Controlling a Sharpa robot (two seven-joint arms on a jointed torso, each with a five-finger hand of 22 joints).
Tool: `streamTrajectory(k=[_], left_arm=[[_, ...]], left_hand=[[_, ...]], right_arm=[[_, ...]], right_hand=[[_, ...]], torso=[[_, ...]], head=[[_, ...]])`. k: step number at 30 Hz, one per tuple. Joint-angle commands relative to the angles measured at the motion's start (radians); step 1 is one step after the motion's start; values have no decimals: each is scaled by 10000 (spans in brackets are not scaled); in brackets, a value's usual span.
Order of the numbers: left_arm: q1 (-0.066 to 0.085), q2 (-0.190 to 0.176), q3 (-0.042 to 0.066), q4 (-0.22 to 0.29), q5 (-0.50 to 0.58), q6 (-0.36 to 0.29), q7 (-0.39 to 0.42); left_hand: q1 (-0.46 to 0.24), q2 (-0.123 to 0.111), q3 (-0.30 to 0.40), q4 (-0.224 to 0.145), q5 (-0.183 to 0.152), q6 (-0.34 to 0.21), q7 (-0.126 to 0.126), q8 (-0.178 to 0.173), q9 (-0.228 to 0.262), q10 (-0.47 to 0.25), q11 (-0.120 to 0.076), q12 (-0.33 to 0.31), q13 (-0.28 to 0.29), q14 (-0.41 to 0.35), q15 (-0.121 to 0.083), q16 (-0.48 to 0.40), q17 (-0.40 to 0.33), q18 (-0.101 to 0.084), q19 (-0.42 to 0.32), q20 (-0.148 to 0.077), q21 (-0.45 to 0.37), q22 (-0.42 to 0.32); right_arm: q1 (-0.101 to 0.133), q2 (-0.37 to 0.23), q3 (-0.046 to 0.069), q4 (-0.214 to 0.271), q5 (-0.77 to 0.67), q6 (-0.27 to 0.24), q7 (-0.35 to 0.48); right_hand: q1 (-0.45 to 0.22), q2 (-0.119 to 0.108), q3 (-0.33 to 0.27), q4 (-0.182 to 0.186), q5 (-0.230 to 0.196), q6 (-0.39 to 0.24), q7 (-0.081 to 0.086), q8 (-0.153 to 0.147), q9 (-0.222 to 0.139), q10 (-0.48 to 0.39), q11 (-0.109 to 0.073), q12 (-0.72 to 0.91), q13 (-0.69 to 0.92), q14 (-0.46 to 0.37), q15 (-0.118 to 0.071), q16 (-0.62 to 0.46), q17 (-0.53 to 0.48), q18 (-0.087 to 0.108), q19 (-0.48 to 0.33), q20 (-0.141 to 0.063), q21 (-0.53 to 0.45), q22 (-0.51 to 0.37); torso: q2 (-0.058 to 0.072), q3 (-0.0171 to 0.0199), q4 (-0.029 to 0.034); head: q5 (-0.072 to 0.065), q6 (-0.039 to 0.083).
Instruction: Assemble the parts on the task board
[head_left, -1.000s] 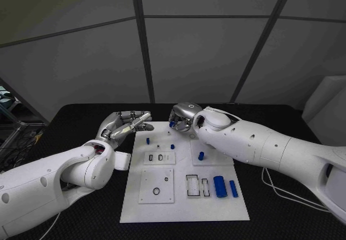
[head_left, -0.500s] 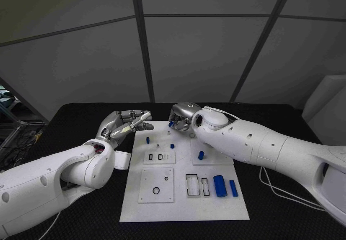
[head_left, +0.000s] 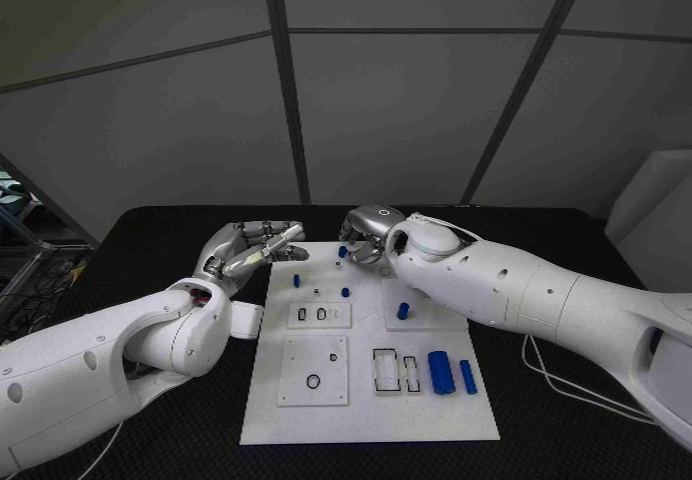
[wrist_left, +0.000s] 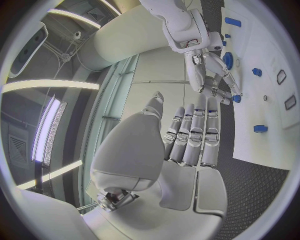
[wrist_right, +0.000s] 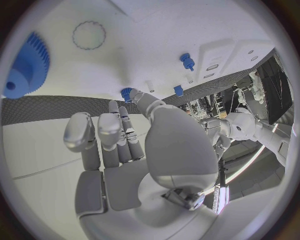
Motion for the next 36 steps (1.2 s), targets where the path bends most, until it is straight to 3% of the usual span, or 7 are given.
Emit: streamTrajectory(k=[1, 9, 13, 17, 19, 25, 36], left_arm=[[19, -3, 8, 1, -66, 73, -4], [18, -83, 7, -8, -66, 128, 20], [16, -120, 6, -25, -66, 235, 33], [15, -146, 5, -47, -66, 311, 28], [14, -154, 5, -54, -66, 337, 29], [10, -134, 4, -86, -66, 388, 29], [3, -99, 2, -153, -66, 447, -17]], left_hand=[[-30, 95, -48, 14, -51, -26, 58, -54, -10, -54, -5, -40, -15, -75, -12, -36, 13, -191, 13, 70, -38, -9], [-23, 123, -52, 7, -52, 8, 29, -45, -1, -27, -17, -30, -5, -101, -10, -54, 21, -190, -2, 77, -50, -18], [-15, 165, -73, -12, -51, 106, -56, -15, 12, 86, -72, 16, 10, -126, -29, -79, 43, -180, -18, 78, -69, -32], [-16, 177, -79, -15, -52, 133, -77, -7, 15, 117, -87, 26, 12, -132, -35, -86, 49, -178, -20, 77, -72, -35], [-16, 178, -81, -15, -53, 138, -80, -6, 15, 123, -90, 28, 12, -134, -36, -88, 49, -178, -20, 77, -73, -35], [-16, 178, -81, -15, -53, 138, -80, -6, 15, 123, -90, 28, 12, -134, -36, -88, 49, -178, -20, 77, -73, -35], [-22, 173, -93, -17, -55, 142, -77, -9, 13, 124, -90, 23, 10, -144, -38, -96, 52, -177, -22, 76, -75, -38]], right_arm=[[20, -186, 4, 273, 89, -348, -34], [17, -1716, 16, 1954, 868, -953, -296], [20, -2562, 23, 2739, 1687, -755, -712], [25, -3288, 80, 3269, 2468, -220, -1096], [26, -3502, 119, 3372, 2671, 20, -1213], [28, -3757, 172, 3345, 2930, 519, -1397], [27, -3446, 190, 2716, 3029, 952, -1396]], right_hand=[[-32, -96, -77, -2, -2, -45, -21, -16, 16, -66, 3, 62, 16, -19, 29, -39, 9, 18, -73, 21, -58, -6], [64, 46, -218, 37, 288, 486, -75, 211, 150, 1035, -189, 737, 257, 50, -108, 116, 153, -39, 175, -68, 89, 292], [-85, -317, -746, 95, 549, 514, -256, 265, 165, 2587, -539, 2048, 1081, 218, -404, 596, 903, -150, 578, -315, 351, 811], [-147, -324, -1875, 504, 1004, 194, -357, 396, 181, 2459, -615, 6365, 5346, 571, -451, 2065, 3268, -366, 1303, -471, 829, 1770], [97, -110, -2390, 779, 1143, -13, -283, 550, 212, 1934, -581, 8780, 7906, 611, -439, 2478, 3925, -453, 1519, -331, 989, 2095], [345, -54, -3064, 1306, 1169, -455, -140, 748, 223, 2604, -385, 11729, 11119, 733, -246, 3027, 4944, -520, 1788, -245, 1202, 2538], [635, 10, -3430, 1819, 1176, -798, -37, 936, 226, 2750, -276, 12450, 11956, 769, -139, 3202, 5284, -556, 1899, -142, 1298, 2736]], torso=[[2, 9, -13], [-27, 23, -132], [-46, 45, -213], [-55, 81, -279], [-49, 75, -278], [-40, 69, -231], [-31, 47, -226]], head=[[-12, 14], [28, 132], [78, 191], [99, 206], [72, 219], [-40, 212], [-67, 177]])
